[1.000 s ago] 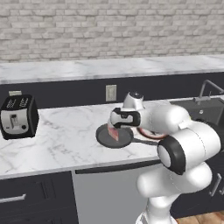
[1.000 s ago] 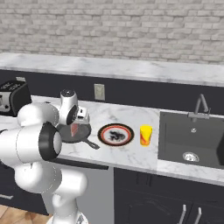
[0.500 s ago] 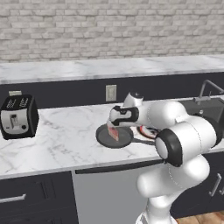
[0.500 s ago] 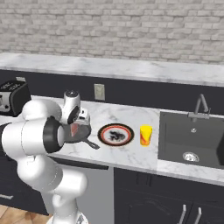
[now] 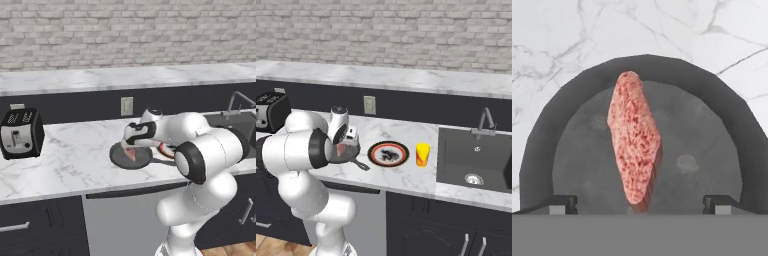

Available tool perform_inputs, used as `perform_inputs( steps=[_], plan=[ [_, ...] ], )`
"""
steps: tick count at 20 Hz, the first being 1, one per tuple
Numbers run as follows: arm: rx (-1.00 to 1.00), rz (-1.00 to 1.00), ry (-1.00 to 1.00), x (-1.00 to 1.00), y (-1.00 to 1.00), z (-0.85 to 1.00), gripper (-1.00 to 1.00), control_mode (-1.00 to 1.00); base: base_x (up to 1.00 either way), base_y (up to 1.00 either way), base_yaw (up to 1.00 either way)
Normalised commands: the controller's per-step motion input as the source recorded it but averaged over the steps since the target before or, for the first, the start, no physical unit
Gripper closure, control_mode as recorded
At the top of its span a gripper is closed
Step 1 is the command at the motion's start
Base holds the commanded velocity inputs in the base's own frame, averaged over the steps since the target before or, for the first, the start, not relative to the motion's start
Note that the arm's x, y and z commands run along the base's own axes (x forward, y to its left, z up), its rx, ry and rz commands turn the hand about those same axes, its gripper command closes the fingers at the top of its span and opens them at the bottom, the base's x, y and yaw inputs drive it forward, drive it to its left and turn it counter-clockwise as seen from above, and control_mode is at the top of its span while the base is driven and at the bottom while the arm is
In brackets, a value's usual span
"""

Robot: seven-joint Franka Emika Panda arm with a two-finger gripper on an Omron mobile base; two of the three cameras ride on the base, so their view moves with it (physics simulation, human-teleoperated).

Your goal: Pick up the pan with the steak in it and place it on the dining table. Then place the steak on the plate.

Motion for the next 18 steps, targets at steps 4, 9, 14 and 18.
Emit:
perform_inputs(
  steps=[4, 9, 14, 18],
  plan=[
    [0.0, 0.0, 0.04, 0.08, 0.24, -0.24, -1.0, -1.0, 0.0, 0.0, 0.0],
    [0.0, 0.0, 0.03, 0.06, 0.18, -0.14, -1.0, -1.0, 0.0, 0.0, 0.0],
    [-0.01, 0.0, 0.0, 0.01, 0.0, -0.02, -1.0, -1.0, 0.0, 0.0, 0.0],
    [-0.02, 0.0, 0.0, 0.03, 0.0, -0.05, -1.0, -1.0, 0.0, 0.0, 0.0]
  ],
)
